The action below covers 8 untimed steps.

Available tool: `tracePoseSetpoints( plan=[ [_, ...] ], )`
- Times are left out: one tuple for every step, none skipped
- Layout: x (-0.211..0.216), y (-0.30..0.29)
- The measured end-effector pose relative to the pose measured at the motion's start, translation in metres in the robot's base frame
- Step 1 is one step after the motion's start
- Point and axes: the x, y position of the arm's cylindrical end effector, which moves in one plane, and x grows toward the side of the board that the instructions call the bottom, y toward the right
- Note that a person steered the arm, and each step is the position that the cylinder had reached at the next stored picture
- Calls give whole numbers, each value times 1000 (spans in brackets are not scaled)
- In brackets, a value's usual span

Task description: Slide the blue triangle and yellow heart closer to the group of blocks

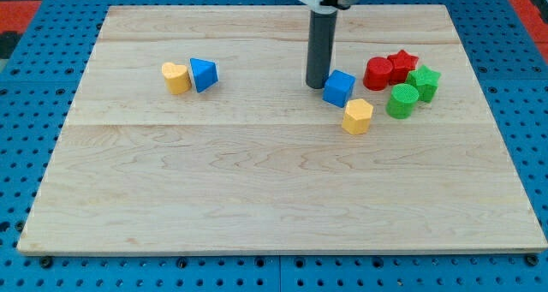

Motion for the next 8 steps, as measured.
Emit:
tracePoseSetpoints(
  plan=[
    [20,-44],
    [27,-150],
    [15,-272],
    [-22,-294],
    [-29,-182],
    [-14,-95],
    [1,-72],
    [2,-60]
  ],
)
